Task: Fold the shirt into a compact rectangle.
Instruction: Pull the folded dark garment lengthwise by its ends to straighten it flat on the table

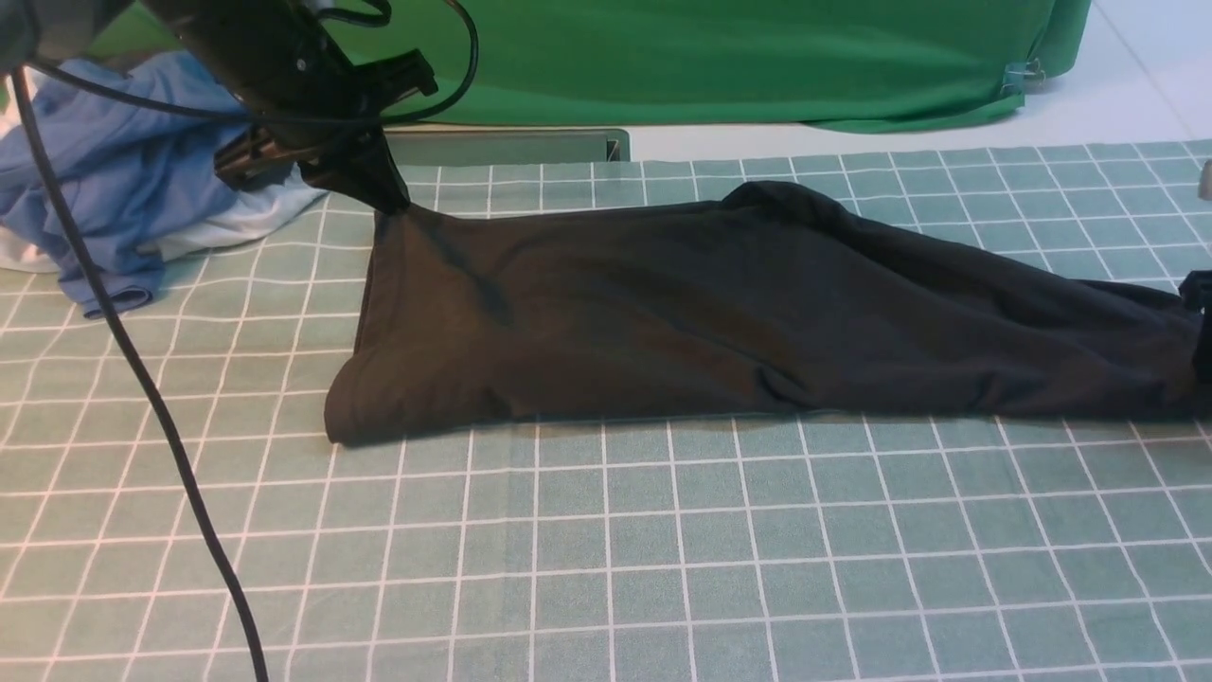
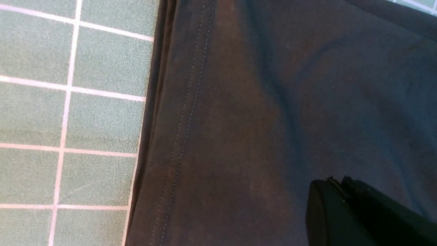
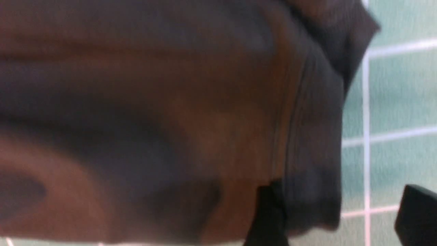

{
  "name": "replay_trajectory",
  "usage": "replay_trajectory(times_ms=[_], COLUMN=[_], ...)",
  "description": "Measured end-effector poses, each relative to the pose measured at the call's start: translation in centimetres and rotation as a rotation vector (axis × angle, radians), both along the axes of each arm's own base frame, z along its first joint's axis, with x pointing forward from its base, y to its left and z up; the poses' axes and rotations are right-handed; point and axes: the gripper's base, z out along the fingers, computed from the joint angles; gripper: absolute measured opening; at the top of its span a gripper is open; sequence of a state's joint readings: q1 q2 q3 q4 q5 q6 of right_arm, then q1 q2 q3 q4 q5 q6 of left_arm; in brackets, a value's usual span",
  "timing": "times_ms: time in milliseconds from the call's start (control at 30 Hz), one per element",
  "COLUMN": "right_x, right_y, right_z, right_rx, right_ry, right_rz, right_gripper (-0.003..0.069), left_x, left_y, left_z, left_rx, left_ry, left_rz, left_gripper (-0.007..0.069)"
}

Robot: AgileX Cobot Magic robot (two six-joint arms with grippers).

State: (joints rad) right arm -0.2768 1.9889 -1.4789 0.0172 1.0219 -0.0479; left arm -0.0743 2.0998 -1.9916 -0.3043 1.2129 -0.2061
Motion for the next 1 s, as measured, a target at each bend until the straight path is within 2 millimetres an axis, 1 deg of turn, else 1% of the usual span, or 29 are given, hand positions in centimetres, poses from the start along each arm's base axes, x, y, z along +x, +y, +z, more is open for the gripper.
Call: replay_trajectory(times_ms=[133,200,300,333,367,400,433,467,500,533,567,600,800,867,900,933,967,1000], right_x=[0.3,0.7,1.1,1.2,1.3,1.4,1.5,1.5,1.5,1.5,1.6,1.7,2.8,2.9,2.9,2.9,2.8,2.8], right_y=[0.3,0.4,0.5,0.6,0.6,0.6,0.7,0.7,0.7,0.7,0.6,0.5,-1.3,-1.7,-2.1,-2.1,-2.3,-2.3], right_z=[0.0,-0.3,-1.0,-1.4,-2.1,-2.4,-3.0,-3.1,-3.3,-3.3,-3.2,-3.0,-0.6,-0.3,-0.1,-0.1,-0.1,-0.1], right_rx=[0.036,0.061,0.070,0.069,0.073,0.074,0.077,0.078,0.077,0.076,0.072,0.068,0.026,0.024,0.013,0.013,0.003,0.001], right_ry=[-0.037,-0.064,-0.071,-0.066,-0.051,-0.045,-0.034,-0.030,-0.027,-0.028,-0.031,-0.037,-0.099,-0.109,-0.116,-0.116,-0.112,-0.112], right_rz=[-0.023,-0.040,-0.031,-0.020,-0.004,0.004,0.009,0.017,0.027,0.028,0.032,0.033,0.008,-0.005,-0.010,-0.010,-0.008,-0.007], right_gripper=[0.0517,0.0518,0.0501,0.0482,0.0421,0.0379,0.0290,0.0232,0.0145,0.0133,0.0078,0.0064,0.0062,0.0072,0.0101,0.0106,0.0160,0.0168], left_x=[0.0,0.0,0.0,0.0,0.0,0.0,0.0,0.0,0.0,0.0,0.0,0.0,0.0,0.0,0.0,0.0,0.0,0.0], left_y=[0.0,0.0,0.0,0.0,0.0,0.0,0.0,0.0,0.1,0.1,0.1,0.2,0.3,0.3,0.4,0.4,0.4,0.4], left_z=[0.0,0.0,0.0,0.0,0.0,0.0,0.0,0.0,0.0,0.0,0.0,0.0,-0.1,-0.1,-0.1,-0.1,-0.1,-0.1], left_rx=[-0.002,-0.003,-0.003,-0.003,-0.003,-0.003,-0.001,0.002,0.008,0.009,0.017,0.020,0.035,0.038,0.045,0.046,0.051,0.051], left_ry=[0.000,0.000,0.000,0.000,0.000,0.000,0.000,0.000,-0.001,-0.001,-0.002,-0.002,-0.004,-0.004,-0.005,-0.005,-0.005,-0.005], left_rz=[0.000,0.000,0.000,0.000,0.000,-0.001,-0.001,-0.001,-0.001,-0.001,-0.001,-0.001,-0.005,-0.005,-0.005,-0.005,-0.006,-0.006], left_gripper=[0.0018,0.0018,0.0018,0.0018,0.0018,0.0018,0.0018,0.0018,0.0018,0.0018,0.0018,0.0018,0.0018,0.0018,0.0018,0.0018,0.0018,0.0018])
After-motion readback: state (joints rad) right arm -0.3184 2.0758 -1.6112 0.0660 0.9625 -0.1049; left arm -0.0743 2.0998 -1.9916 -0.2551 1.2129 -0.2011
